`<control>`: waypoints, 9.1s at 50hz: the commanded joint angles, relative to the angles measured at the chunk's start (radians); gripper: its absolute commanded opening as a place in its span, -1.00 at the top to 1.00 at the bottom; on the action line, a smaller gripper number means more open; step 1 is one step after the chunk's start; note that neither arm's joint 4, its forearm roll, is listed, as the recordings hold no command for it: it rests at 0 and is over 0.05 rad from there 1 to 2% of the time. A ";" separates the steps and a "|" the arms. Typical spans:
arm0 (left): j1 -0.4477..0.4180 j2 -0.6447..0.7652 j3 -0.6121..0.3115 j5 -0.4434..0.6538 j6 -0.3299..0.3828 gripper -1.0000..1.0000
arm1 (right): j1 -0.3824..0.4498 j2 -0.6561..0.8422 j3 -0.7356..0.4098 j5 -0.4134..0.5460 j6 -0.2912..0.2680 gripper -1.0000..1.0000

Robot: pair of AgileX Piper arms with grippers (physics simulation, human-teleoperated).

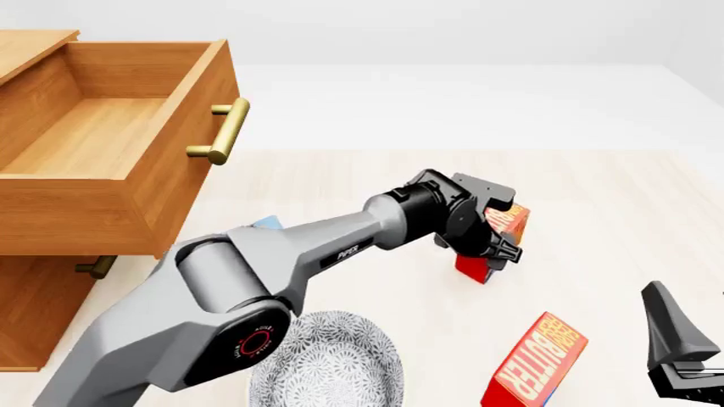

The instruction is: Put the butter at the front in the top drawer of the cabinet and close it.

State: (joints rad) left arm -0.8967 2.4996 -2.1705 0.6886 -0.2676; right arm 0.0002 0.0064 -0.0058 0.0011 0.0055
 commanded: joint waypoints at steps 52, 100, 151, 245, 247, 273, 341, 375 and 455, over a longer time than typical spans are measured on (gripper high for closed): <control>0.036 -0.469 0.368 -0.018 0.036 1.00 | 0.000 -0.001 0.001 0.000 -0.001 -1.00; 0.195 -0.768 0.500 0.135 0.103 1.00 | 0.000 -0.001 0.001 0.000 -0.001 -1.00; 0.446 -1.013 0.410 0.412 0.268 1.00 | 0.000 -0.001 0.001 0.000 -0.001 -1.00; 0.860 -1.283 0.560 0.530 0.252 1.00 | 0.000 -0.001 0.001 0.000 -0.001 -1.00; 0.862 -1.284 0.560 0.530 0.249 1.00 | 0.000 -0.001 0.001 0.000 -0.001 -1.00; 0.863 -1.260 0.626 0.464 0.202 1.00 | 0.000 -0.001 0.001 0.000 -0.001 -1.00; 0.923 -1.300 0.843 0.290 0.217 1.00 | 0.000 -0.001 0.001 0.000 -0.001 -1.00; 0.928 -1.263 0.864 0.233 0.196 1.00 | 0.000 -0.001 0.001 0.000 -0.001 -1.00; 0.917 -1.216 0.922 0.177 0.168 -1.00 | 0.000 -0.001 0.001 0.000 -0.001 -1.00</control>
State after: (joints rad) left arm 0.0297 1.2831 -1.2310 0.8583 -0.1092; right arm 0.0002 0.0064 -0.0058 0.0011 0.0056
